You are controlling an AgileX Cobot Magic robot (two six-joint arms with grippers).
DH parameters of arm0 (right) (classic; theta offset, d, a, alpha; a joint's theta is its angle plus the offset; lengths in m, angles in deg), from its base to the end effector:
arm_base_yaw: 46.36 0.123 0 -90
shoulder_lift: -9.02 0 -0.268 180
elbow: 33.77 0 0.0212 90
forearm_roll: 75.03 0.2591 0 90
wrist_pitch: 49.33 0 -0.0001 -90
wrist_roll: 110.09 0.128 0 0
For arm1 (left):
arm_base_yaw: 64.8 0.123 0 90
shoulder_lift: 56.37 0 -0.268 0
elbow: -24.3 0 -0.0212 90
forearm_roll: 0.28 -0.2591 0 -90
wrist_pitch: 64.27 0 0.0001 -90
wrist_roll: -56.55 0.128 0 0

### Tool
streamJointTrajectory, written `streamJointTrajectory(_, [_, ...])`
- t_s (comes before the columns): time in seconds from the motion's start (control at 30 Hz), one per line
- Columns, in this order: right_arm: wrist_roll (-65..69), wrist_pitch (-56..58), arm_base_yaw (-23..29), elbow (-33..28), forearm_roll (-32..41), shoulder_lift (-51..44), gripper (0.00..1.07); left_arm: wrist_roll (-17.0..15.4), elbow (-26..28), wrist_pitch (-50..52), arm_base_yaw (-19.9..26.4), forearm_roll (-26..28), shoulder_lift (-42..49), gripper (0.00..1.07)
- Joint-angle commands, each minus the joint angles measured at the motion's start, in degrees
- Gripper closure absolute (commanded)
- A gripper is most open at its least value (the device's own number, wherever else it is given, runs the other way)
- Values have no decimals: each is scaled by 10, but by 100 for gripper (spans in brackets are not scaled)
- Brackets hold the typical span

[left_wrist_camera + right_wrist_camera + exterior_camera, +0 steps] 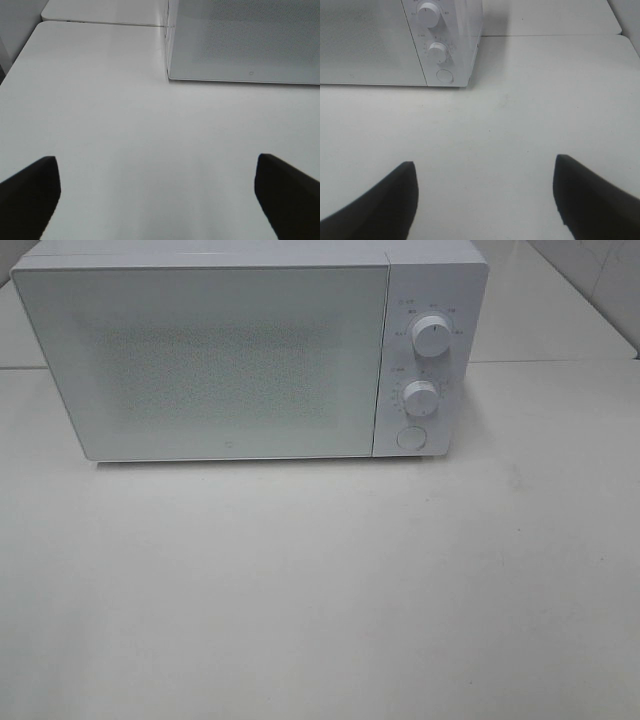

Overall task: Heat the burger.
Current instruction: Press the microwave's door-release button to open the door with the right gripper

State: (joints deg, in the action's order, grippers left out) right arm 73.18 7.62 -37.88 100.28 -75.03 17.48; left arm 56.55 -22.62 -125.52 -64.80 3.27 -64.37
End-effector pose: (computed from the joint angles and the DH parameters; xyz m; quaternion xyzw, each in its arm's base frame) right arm 0.0519 0.0077 0.2837 -0.0375 0.8250 0.0577 0.5609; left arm 0.0492 -0.0070 0.2702 0.0017 0.8484 -0.0309 0.5284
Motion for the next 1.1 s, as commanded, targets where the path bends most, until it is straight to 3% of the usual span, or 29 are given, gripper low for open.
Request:
streamJointTrajectory(0.03, [-7, -36, -4, 18, 0, 38, 33, 0, -2, -1, 0, 2, 9, 9])
streamJointTrajectory(1.1, [-4, -415, -4, 15, 0, 466, 33, 0, -2, -1, 0, 2, 9, 9])
